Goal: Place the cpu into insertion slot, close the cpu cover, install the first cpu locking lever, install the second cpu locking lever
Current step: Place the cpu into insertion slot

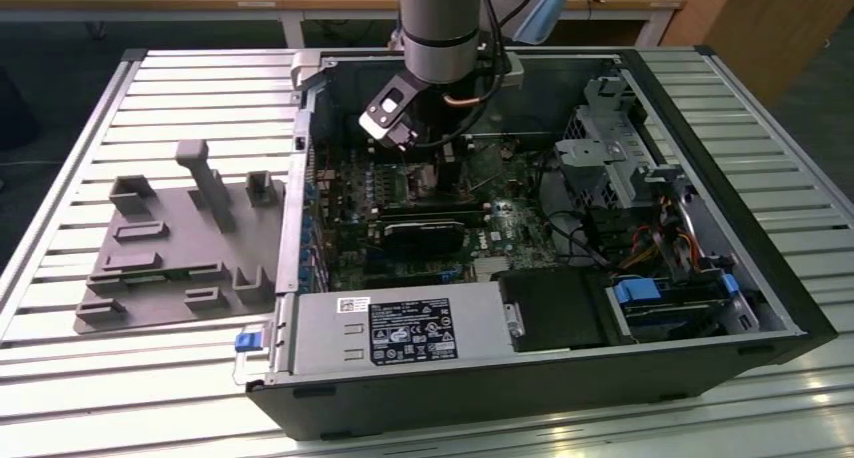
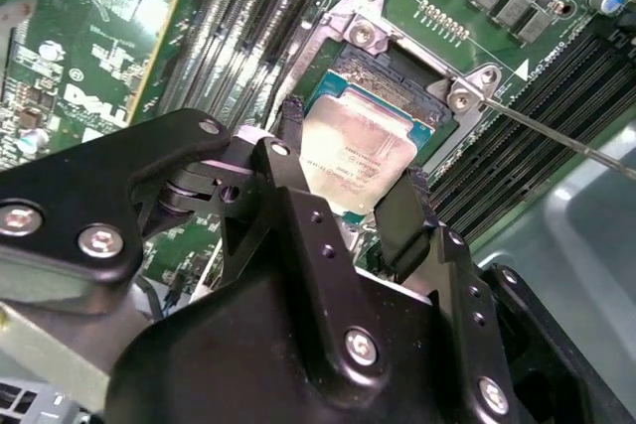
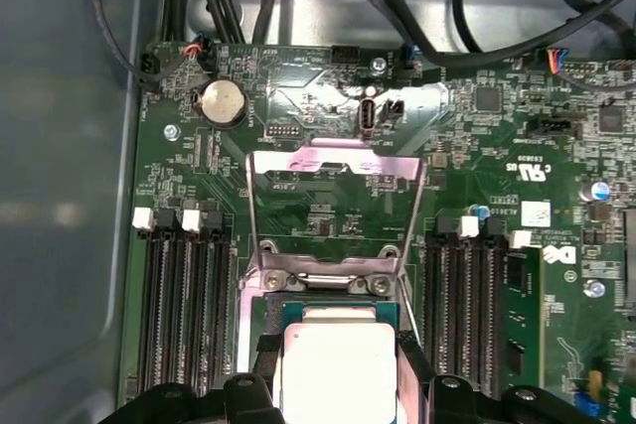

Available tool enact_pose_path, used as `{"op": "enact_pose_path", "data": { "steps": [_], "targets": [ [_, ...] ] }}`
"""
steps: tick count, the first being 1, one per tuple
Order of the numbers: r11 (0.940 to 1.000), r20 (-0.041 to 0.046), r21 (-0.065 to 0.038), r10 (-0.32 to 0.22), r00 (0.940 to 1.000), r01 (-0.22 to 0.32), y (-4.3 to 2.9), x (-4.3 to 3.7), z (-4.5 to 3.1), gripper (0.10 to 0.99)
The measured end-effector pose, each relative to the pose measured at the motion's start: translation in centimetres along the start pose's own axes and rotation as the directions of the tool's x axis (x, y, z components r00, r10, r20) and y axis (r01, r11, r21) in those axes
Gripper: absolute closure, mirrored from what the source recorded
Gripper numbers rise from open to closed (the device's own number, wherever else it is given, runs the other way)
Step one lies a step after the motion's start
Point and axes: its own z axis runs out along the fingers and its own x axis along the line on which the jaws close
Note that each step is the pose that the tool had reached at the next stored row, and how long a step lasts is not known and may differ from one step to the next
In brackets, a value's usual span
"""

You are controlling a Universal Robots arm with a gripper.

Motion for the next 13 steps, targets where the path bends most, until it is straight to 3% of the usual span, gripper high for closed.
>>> {"op": "enact_pose_path", "data": {
  "steps": [13],
  "targets": [
    [0.9998, 0.0019, 0.0, 0.021, 0.9998, -0.021, -0.26, 0.13, 0.82, 0.549]
  ]
}}
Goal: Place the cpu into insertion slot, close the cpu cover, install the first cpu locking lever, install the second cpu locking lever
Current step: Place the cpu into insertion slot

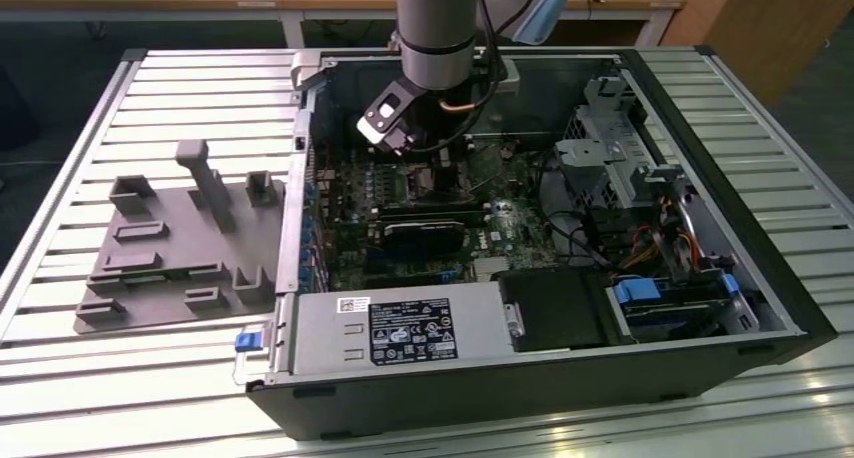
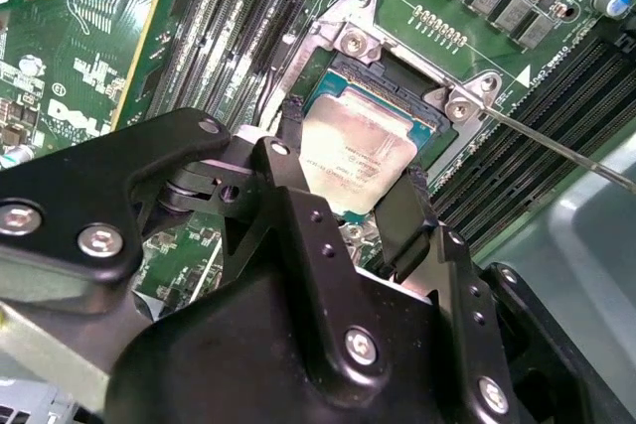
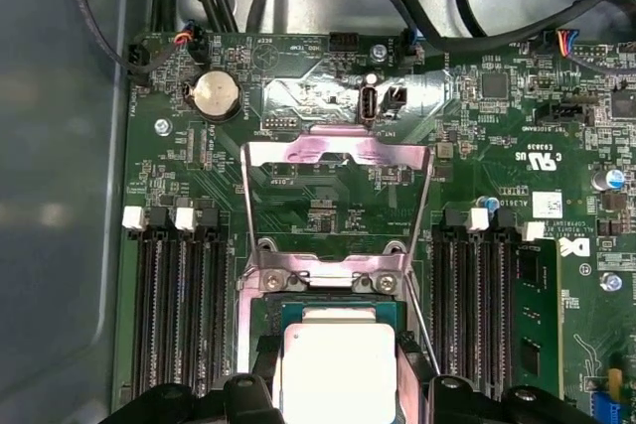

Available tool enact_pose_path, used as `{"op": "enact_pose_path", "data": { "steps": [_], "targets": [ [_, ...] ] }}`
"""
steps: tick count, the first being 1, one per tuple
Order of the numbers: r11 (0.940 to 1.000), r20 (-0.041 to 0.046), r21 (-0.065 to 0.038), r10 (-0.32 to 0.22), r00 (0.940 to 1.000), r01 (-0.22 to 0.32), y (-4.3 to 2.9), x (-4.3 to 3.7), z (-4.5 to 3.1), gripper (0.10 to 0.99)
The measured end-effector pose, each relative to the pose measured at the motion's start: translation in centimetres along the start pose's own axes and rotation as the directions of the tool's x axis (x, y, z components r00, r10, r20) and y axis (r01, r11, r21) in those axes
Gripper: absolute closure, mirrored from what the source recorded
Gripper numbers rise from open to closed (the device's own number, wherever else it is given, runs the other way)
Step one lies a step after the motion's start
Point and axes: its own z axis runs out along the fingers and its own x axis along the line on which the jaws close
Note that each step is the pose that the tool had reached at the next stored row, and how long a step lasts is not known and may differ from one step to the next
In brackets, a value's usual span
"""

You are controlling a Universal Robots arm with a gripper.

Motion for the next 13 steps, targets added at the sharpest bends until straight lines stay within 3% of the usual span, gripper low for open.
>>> {"op": "enact_pose_path", "data": {
  "steps": [13],
  "targets": [
    [1.0, 0.0, 0.0, 0.002, 1.0, -0.002, -0.09, 0.08, 0.44, 0.549]
  ]
}}
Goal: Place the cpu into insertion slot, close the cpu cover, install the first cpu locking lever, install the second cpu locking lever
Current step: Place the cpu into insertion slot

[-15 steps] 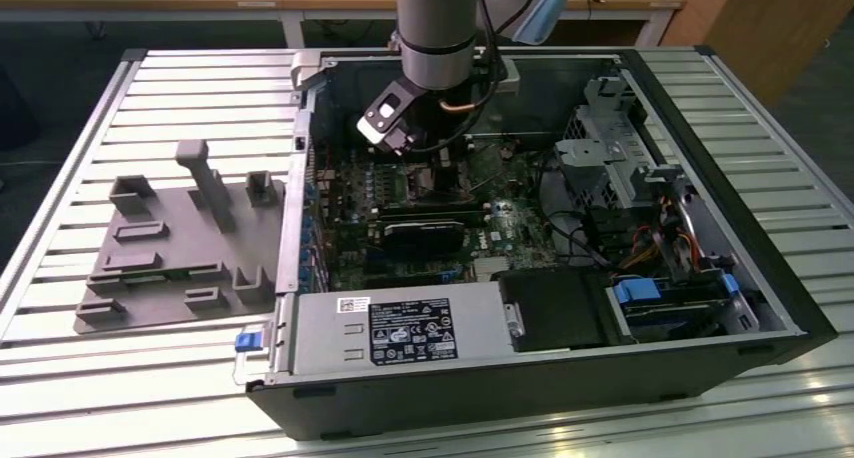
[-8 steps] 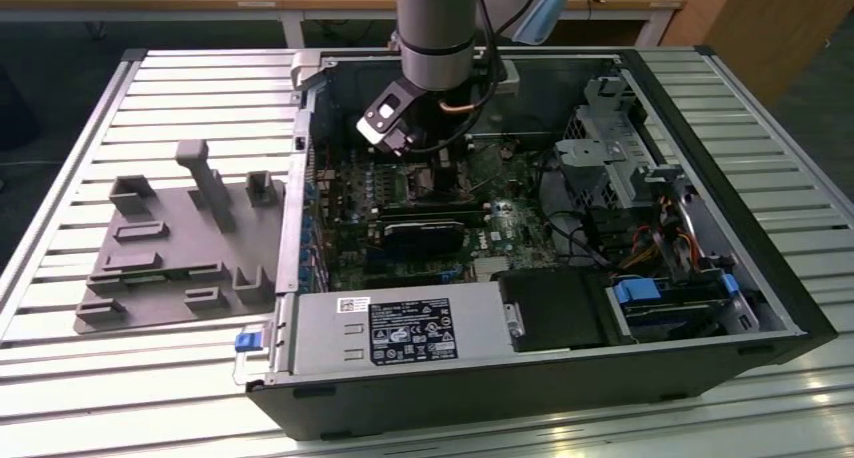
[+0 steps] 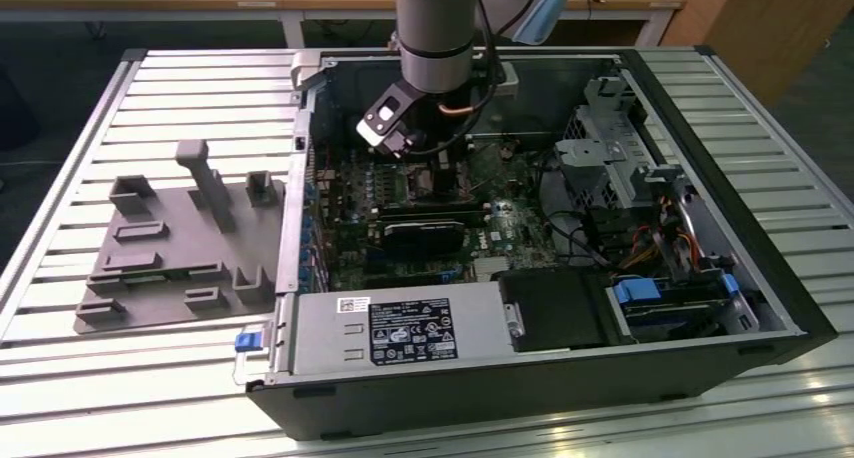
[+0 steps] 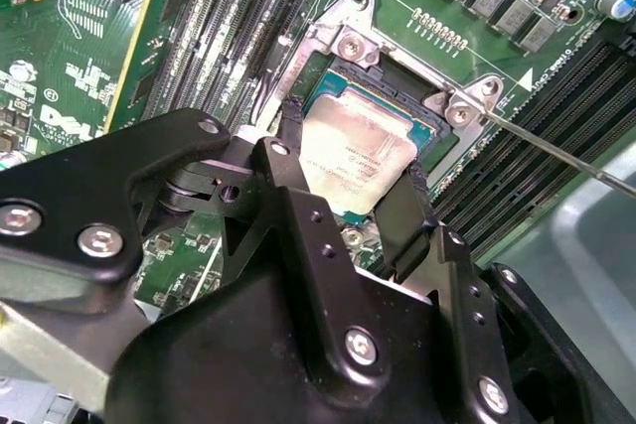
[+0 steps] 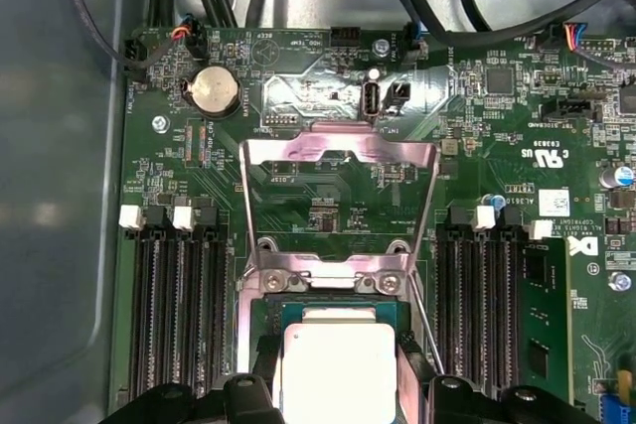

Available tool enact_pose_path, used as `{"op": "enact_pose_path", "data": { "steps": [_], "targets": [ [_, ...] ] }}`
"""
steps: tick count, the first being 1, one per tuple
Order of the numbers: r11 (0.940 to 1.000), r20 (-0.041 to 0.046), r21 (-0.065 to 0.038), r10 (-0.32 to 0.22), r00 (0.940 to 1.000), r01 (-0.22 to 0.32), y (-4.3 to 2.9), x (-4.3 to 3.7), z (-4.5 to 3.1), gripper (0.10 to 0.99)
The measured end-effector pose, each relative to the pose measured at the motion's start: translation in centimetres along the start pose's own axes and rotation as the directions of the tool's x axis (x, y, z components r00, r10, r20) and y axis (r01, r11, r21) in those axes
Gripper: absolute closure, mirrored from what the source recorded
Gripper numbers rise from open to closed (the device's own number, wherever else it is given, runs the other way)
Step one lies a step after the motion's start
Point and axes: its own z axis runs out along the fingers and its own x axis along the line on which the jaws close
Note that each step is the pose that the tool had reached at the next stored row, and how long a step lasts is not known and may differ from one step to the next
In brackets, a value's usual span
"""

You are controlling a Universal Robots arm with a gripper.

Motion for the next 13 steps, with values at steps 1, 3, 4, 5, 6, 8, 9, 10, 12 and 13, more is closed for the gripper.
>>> {"op": "enact_pose_path", "data": {
  "steps": [1, 3, 4, 5, 6, 8, 9, 10, 12, 13],
  "targets": [
    [1.0, 0.0, 0.0, 0.0, 1.0, 0.0, -0.01, 0.01, 0.05, 0.549],
    [1.0, 0.0003, 0.0, 0.0, 1.0, 0.0, -0.03, 0.02, 0.15, 0.549],
    [1.0, 0.0006, 0.0, 0.0, 1.0, 0.0, -0.04, 0.02, 0.19, 0.549],
    [1.0, 0.0006, 0.0, 0.0, 1.0, 0.0, -0.04, 0.01, 0.19, 0.549],
    [1.0, 0.0006, 0.0, 0.0, 1.0, 0.0, -0.04, 0.02, 0.2, 0.549],
    [1.0, 0.0002, 0.0, 0.0, 1.0, 0.0, -0.04, 0.02, 0.22, 0.549],
    [1.0, 0.0002, 0.0, 0.0, 1.0, 0.0, -0.06, 0.03, 0.23, 0.549],
    [1.0, 0.0003, 0.0, 0.0, 1.0, 0.0, -0.06, 0.03, 0.23, 0.549],
    [1.0, 0.0004, 0.0, 0.0, 1.0, 0.0, -0.08, 0.03, 0.24, 0.549],
    [1.0, 0.0003, 0.0, 0.0, 1.0, 0.0, -0.1, 0.03, 0.25, 0.549]
  ]
}}
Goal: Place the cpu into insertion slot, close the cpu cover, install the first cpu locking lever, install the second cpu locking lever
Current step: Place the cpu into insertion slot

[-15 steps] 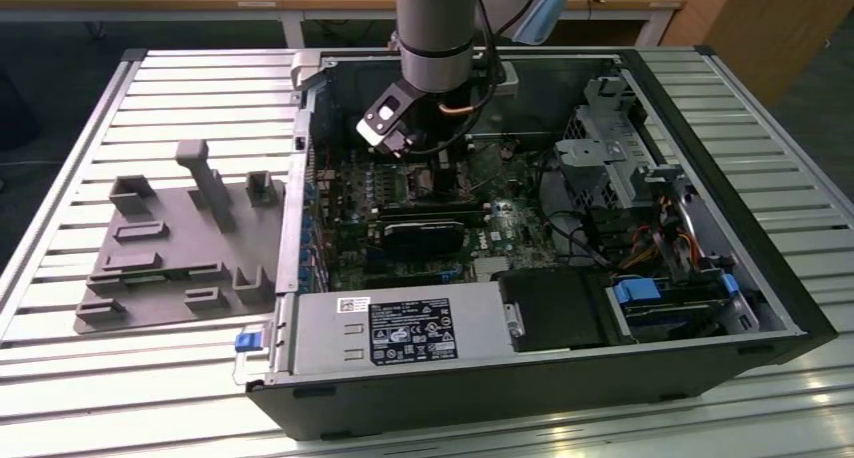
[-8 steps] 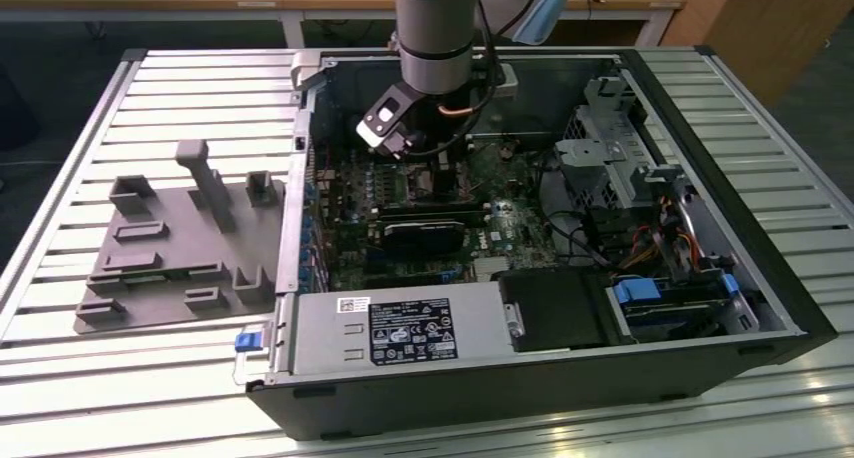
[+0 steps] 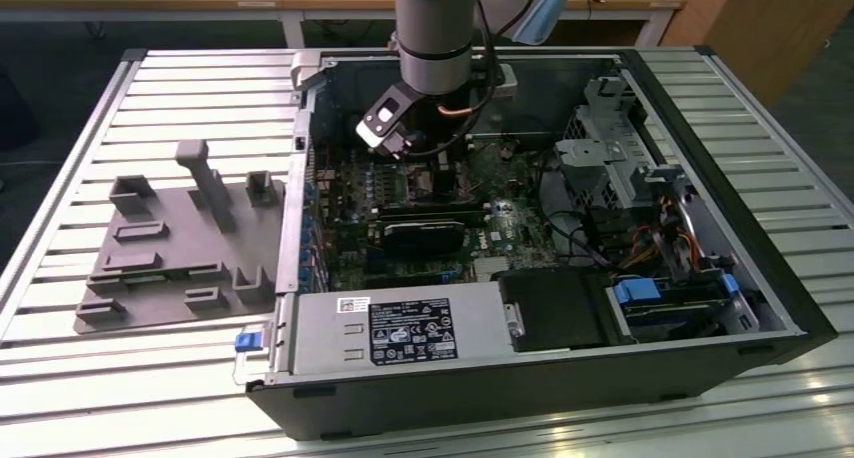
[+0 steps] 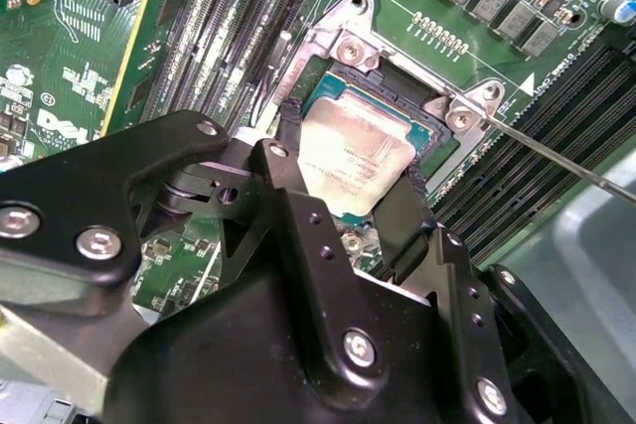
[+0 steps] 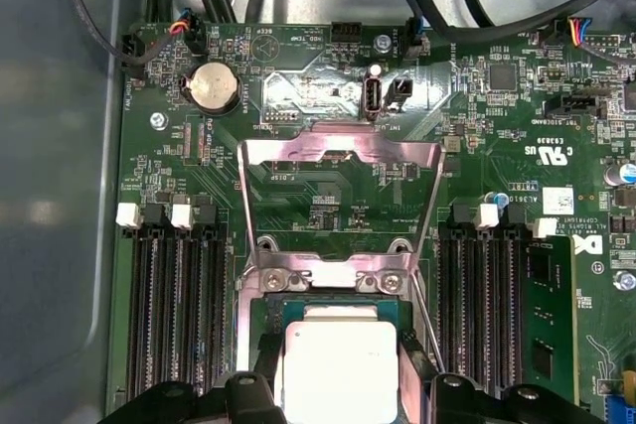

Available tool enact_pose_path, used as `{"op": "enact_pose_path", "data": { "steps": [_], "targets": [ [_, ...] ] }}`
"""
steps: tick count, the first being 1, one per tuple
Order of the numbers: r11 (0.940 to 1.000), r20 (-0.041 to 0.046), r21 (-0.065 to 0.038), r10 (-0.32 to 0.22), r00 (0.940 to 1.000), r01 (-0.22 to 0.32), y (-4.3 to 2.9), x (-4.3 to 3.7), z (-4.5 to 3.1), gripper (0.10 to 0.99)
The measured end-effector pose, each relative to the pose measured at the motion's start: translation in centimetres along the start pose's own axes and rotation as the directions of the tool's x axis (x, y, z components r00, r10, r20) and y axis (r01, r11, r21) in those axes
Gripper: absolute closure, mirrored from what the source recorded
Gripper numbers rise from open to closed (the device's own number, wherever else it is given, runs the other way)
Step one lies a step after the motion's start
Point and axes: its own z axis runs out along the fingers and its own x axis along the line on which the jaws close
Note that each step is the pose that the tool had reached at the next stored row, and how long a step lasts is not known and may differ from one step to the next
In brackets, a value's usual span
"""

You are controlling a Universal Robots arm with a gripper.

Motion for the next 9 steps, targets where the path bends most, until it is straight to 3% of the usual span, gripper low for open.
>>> {"op": "enact_pose_path", "data": {
  "steps": [9],
  "targets": [
    [1.0, 0.0003, 0.0, 0.0, 1.0, 0.0, -0.11, 0.0, 0.08, 0.549]
  ]
}}
